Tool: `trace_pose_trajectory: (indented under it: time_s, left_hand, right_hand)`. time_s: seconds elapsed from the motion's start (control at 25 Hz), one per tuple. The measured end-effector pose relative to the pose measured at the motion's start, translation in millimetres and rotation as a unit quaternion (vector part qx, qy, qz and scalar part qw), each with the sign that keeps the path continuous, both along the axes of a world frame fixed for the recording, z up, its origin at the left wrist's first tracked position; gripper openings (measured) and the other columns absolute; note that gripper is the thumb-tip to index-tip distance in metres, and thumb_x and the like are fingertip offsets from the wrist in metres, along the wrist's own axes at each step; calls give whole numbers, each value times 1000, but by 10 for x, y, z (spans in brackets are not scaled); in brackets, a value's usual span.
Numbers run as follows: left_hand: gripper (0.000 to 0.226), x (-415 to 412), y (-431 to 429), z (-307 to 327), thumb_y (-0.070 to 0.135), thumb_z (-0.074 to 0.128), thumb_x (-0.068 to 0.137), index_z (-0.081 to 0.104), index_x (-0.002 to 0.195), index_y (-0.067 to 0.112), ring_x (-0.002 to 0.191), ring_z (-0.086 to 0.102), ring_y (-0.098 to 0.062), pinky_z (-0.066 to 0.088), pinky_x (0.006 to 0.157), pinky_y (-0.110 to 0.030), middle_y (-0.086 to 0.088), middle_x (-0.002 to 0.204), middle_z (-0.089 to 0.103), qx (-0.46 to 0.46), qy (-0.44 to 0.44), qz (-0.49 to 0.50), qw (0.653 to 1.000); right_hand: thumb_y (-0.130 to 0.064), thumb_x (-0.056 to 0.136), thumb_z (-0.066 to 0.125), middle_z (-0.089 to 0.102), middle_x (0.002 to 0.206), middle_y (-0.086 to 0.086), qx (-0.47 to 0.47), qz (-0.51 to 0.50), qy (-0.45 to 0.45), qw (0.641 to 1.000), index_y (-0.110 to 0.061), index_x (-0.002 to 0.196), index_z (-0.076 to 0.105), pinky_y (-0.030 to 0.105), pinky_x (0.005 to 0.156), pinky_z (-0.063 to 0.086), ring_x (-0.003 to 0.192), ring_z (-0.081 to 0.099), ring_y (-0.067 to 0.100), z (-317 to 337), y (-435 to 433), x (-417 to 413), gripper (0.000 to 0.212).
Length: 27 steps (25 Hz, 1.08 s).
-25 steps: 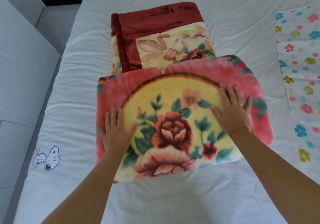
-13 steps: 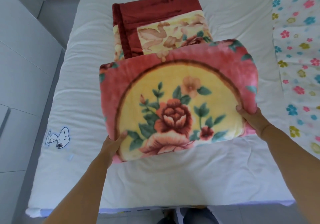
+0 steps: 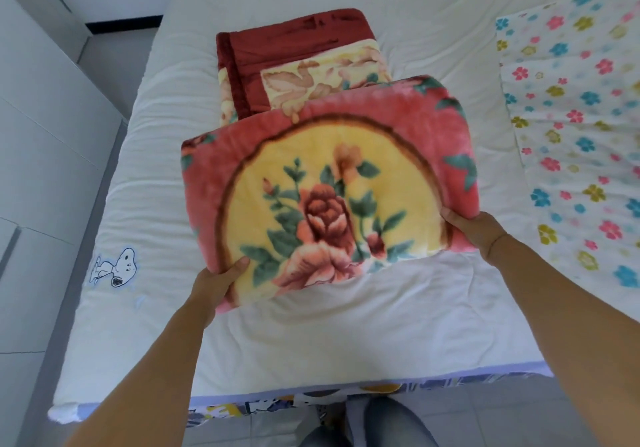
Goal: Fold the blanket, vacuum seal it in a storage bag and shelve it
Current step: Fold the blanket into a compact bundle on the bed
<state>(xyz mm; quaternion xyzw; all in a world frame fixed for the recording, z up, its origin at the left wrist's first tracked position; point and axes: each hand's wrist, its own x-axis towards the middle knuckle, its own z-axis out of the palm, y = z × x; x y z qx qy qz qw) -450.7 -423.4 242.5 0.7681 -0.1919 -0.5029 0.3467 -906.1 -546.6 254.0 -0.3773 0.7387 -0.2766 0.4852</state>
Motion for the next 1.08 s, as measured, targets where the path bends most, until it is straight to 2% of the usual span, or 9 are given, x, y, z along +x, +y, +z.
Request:
trace_pose_trajectory:
  time_s: [0.28,0.44,0.56,0.72,0.84,0.92,1.0,1.04,1.08]
  left_hand:
    - [56,-328,743,444,51,70,78,59,109,5,88,62,-24,47,76,-31,-8,98,66,-13,-35,18,999]
    - [70,-655,1652,389,53,73,74,59,116,-1,93,63,-27,47,83,-34,-11,102,66,30,-18,18,999]
    - [79,-888,2312,402,60,82,57,64,109,2,92,66,-27,49,88,-36,-10,97,70,64,22,26,997]
    - [95,-925,2926,470,66,87,34,67,109,11,97,68,-30,44,101,-45,-10,99,74,144,105,-20,984]
    - [96,-896,2896,667,67,85,41,63,117,11,103,63,-29,40,104,-43,-12,110,70,166,88,-52,981]
    - [82,-875,2602,878,58,78,63,58,122,5,105,58,-29,39,100,-38,-16,121,63,156,45,-47,986]
    - [66,-678,2156,1203,51,74,71,60,116,4,106,58,-30,39,102,-42,-18,120,63,108,40,-57,992]
    - [60,-531,1870,1376,49,73,72,62,113,7,107,59,-28,39,105,-43,-17,119,64,39,59,-56,996]
    - [56,-369,1571,1518,50,73,73,63,113,12,107,61,-24,39,107,-42,-13,118,66,-53,89,-36,994]
  right_hand:
    - [-47,83,67,63,104,15,-4,34,-13,999,4,118,60,33,84,42,96,56,29,504,789,-252,62]
    - [-67,61,75,66,99,16,39,60,-21,997,1,106,64,34,81,42,86,58,28,684,1687,-601,82]
    - [-42,86,64,64,95,16,78,75,4,994,8,111,62,32,73,42,82,57,29,757,2275,-923,56]
    - [-38,87,63,63,86,10,137,83,0,987,5,107,61,33,78,39,87,57,31,978,2864,-1236,46]
    - [-40,82,67,63,85,9,173,84,-17,981,4,109,59,39,90,43,89,57,31,1107,2896,-1251,52]
    - [-41,74,73,65,92,16,177,87,-42,980,5,108,58,45,98,43,95,58,34,1269,2615,-1137,59]
    - [-44,59,82,66,103,19,153,84,-94,980,-1,106,59,48,103,41,102,59,35,1513,2101,-977,67]
    - [-45,59,82,66,108,17,110,71,-152,980,-4,106,60,46,105,40,103,59,32,1616,1777,-950,67]
    - [-43,70,77,65,112,15,46,52,-214,974,-4,109,60,43,106,39,105,59,28,1713,1491,-961,59]
